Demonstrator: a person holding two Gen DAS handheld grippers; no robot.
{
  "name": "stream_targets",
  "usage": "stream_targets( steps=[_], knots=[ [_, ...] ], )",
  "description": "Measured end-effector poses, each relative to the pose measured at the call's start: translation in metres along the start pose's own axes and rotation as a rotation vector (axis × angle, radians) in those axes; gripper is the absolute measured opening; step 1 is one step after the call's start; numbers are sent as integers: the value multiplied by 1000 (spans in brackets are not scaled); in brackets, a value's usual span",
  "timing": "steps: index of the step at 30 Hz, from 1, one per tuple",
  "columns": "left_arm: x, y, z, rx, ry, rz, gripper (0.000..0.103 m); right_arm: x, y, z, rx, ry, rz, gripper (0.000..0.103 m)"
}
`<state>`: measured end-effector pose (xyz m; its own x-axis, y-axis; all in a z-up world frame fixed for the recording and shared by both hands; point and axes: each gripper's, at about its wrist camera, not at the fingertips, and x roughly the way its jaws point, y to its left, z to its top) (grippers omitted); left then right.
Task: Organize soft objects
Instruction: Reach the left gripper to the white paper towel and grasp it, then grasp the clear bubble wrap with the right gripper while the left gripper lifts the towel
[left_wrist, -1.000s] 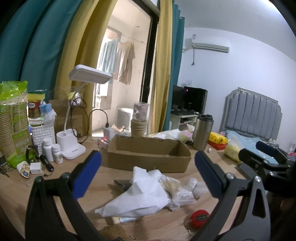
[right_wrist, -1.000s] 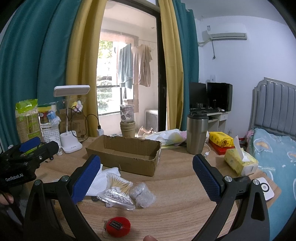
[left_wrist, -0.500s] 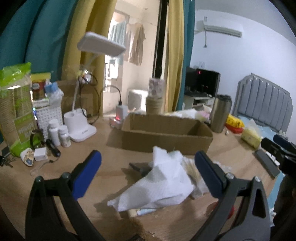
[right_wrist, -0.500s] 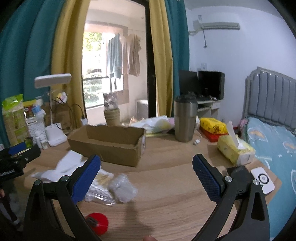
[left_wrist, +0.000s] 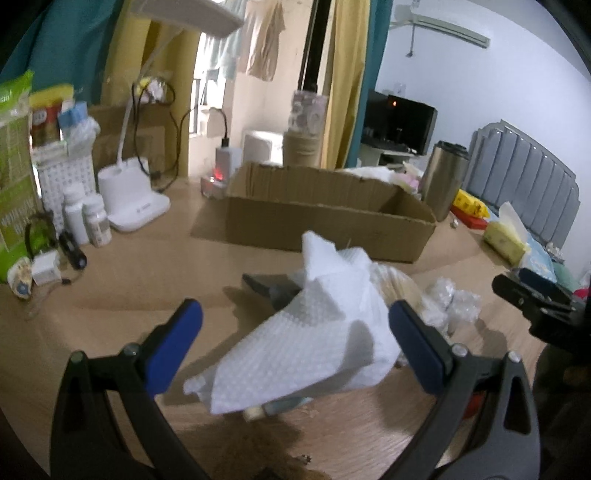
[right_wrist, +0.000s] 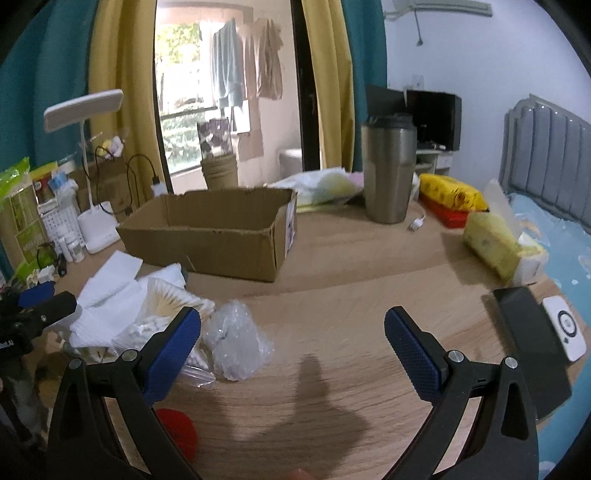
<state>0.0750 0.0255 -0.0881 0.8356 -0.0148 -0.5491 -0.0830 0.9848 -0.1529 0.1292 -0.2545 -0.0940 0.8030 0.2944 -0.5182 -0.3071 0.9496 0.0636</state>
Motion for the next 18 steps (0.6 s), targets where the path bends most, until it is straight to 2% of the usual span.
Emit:
stream_targets(
  steps=[3, 4, 8, 10, 13, 18],
  knots=[
    [8, 5, -3, -32, 42, -21, 99, 7, 2, -2, -1, 16, 10, 102],
    [11, 6, -4, -36, 55, -29, 89, 8, 2, -2, -1, 20, 12, 102],
    [18, -5, -9, 13, 99, -60, 73, 12, 5, -4, -3, 35, 23, 101],
    [20, -10, -11, 27, 119, -78, 59, 13, 6, -4, -6, 40, 25, 102],
    [20, -14, -11, 37, 115, -82, 52, 14, 6, -4, -10, 46, 30, 101],
    [5, -12, -6, 33, 64, -99, 39, 26, 10, -3, -24, 89, 37, 101]
  ],
)
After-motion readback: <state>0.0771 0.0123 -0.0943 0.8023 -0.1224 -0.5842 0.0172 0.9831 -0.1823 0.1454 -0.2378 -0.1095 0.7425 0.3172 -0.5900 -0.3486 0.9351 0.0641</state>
